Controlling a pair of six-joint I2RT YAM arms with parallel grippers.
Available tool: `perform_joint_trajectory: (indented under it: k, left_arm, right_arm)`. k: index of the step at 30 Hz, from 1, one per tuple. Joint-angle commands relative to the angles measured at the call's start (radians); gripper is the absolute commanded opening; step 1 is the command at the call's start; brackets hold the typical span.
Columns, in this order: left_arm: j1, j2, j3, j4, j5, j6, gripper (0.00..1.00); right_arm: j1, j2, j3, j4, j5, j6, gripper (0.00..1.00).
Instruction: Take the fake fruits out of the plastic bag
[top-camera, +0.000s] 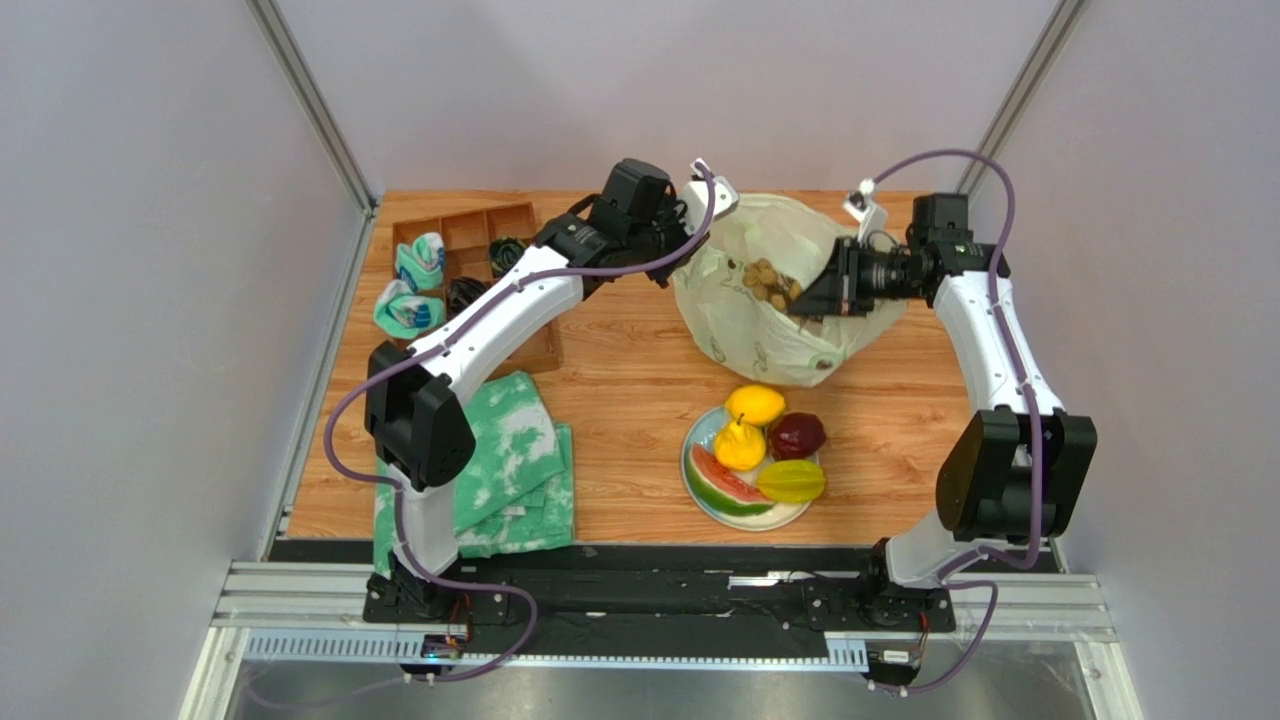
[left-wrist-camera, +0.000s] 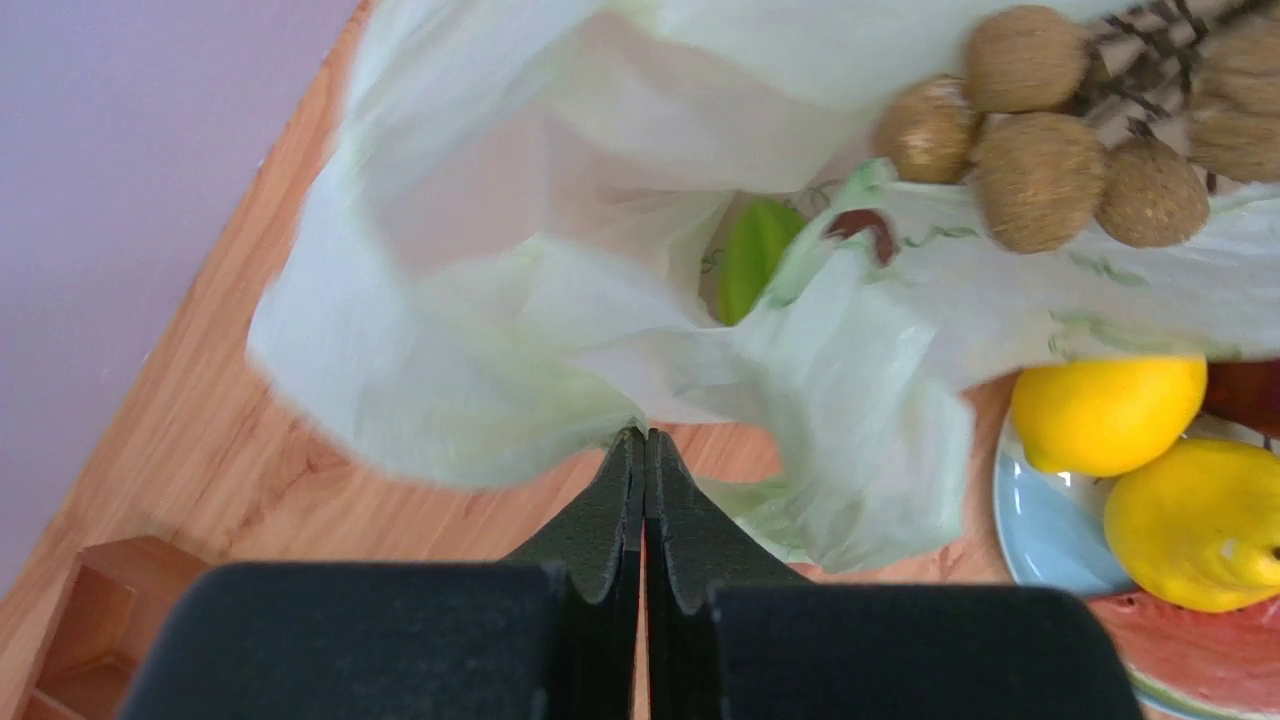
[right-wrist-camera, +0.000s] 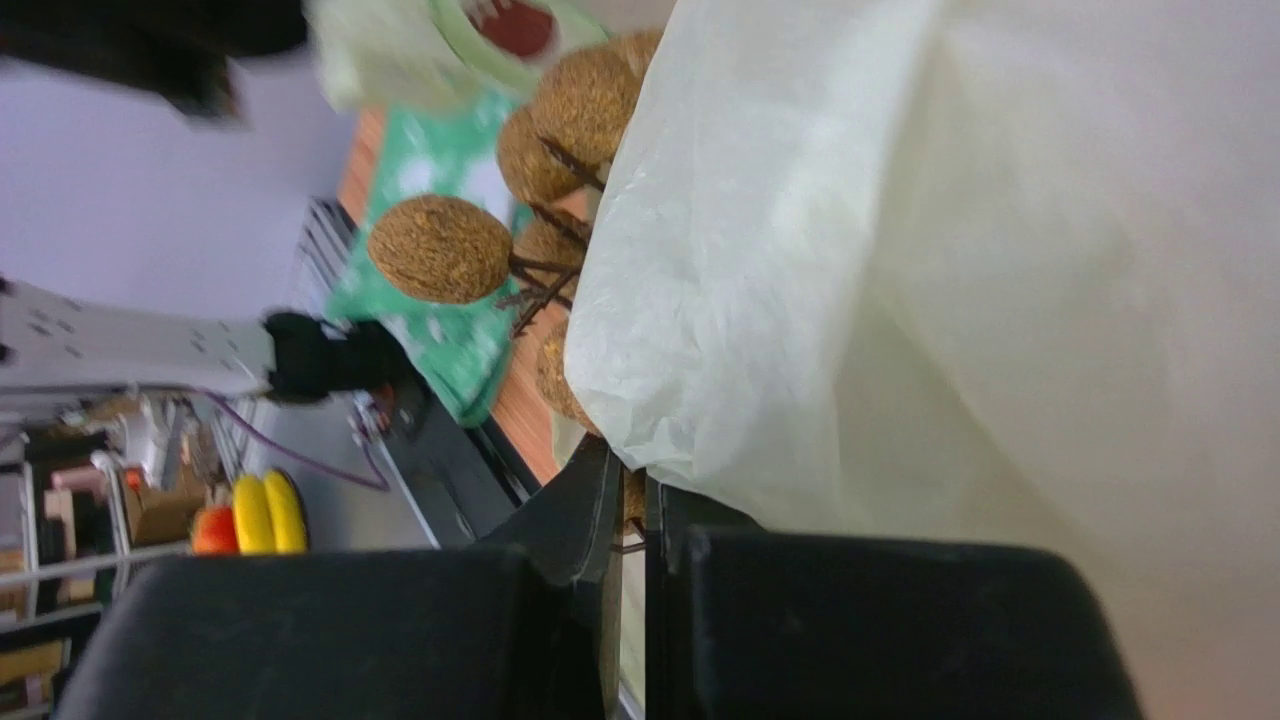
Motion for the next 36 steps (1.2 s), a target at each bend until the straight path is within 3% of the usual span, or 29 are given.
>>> perform_joint_trajectory:
  k: [1,8,9,10,11,12,15,16,17,21,26,36]
  left_arm:
    - [0.010,-0.029,0.012,0.040,-0.022,0.009,0.00]
    - [0.024,-0.026,-0.002,0.017,0.061,-0.019,0.00]
    - [0.023,-0.028,0.007,0.011,0.072,-0.024,0.04]
    - [0.023,-0.037,0.029,0.005,0.087,-0.030,0.14]
    - [0.023,-0.051,0.038,0.001,0.128,-0.042,0.35]
    - [0.024,-0.064,0.058,-0.008,0.161,-0.056,0.46]
    - [0.030,-0.120,0.104,-0.049,0.320,-0.125,0.72]
    - [0.030,-0.153,0.101,-0.049,0.362,-0.138,0.73]
    - [0.030,-0.172,0.097,-0.045,0.433,-0.175,0.97]
    - [0.029,-0.216,0.095,0.017,0.531,-0.266,0.97]
    - [0.004,-0.120,0.164,0.026,0.581,-0.248,0.94]
    - [-0.039,0.099,0.259,0.052,0.451,-0.212,0.85]
  right_arm:
    - [0.006,-0.107,-0.030,-0.256,0.059,-0.401,0.01]
    - [-0.016,-0.091,0.046,-0.116,0.016,-0.285,0.02]
    - [-0.016,-0.077,0.064,-0.112,0.030,-0.286,0.02]
    - [-0.016,-0.071,0.101,-0.101,0.034,-0.286,0.02]
    - [-0.016,-0.068,0.115,-0.098,0.037,-0.288,0.02]
    - [-0.016,-0.062,0.129,-0.096,0.045,-0.288,0.02]
    - [-0.016,-0.037,0.151,-0.095,0.063,-0.276,0.02]
    - [-0.016,-0.030,0.152,-0.093,0.064,-0.268,0.01]
    - [-0.016,-0.026,0.151,-0.095,0.062,-0.266,0.01]
    - [-0.014,-0.034,0.135,-0.081,0.060,-0.259,0.01]
    - [-0.014,-0.051,0.132,-0.078,0.067,-0.263,0.01]
    - [-0.014,-0.075,0.109,-0.082,0.053,-0.271,0.01]
